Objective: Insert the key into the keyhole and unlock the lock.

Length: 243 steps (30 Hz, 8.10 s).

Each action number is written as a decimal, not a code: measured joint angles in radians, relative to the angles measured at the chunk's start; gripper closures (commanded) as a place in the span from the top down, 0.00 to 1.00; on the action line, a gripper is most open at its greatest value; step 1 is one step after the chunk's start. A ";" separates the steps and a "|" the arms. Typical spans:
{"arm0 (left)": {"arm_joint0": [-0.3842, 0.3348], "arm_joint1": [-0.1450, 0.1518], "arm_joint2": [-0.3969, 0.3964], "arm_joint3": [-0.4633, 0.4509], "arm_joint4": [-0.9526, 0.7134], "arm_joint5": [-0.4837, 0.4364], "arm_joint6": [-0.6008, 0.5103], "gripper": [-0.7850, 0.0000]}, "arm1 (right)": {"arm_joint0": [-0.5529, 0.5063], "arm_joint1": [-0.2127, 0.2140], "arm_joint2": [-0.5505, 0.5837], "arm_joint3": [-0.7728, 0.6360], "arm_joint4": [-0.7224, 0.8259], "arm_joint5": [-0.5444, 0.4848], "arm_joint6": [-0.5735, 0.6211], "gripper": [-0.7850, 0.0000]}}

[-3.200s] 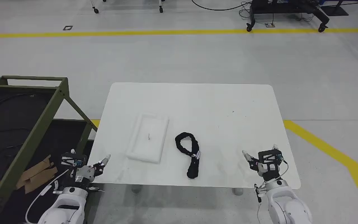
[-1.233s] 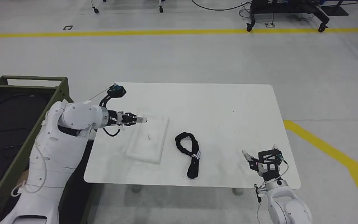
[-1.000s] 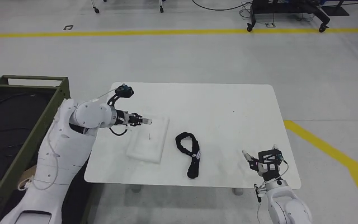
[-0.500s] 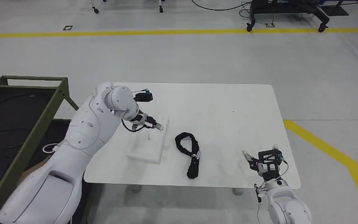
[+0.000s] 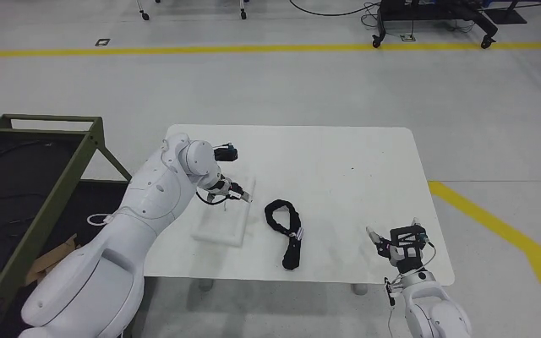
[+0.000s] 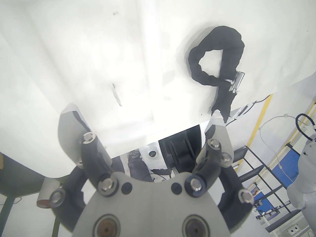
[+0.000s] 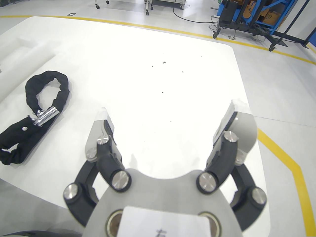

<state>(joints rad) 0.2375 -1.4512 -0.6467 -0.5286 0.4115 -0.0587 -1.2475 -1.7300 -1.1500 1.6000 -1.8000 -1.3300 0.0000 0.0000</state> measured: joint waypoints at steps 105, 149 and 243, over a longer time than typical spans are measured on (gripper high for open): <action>-0.045 -0.124 0.022 0.294 0.139 0.013 0.187 0.00 | 0.000 0.000 0.000 0.000 0.000 0.000 0.000 1.00; 0.111 0.189 -0.273 0.072 -0.486 -0.589 0.074 0.00 | 0.000 0.000 0.000 0.000 0.000 0.000 0.000 1.00; 0.810 0.493 -0.948 -0.815 -1.155 -0.237 -0.277 0.00 | 0.241 -0.087 -0.550 -0.227 -0.321 0.350 0.645 1.00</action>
<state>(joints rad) 1.0473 -0.9586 -1.5946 -1.3435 -0.7439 -0.2957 -1.5250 -1.4886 -1.2366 1.0498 -2.0271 -1.6509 0.3500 0.6453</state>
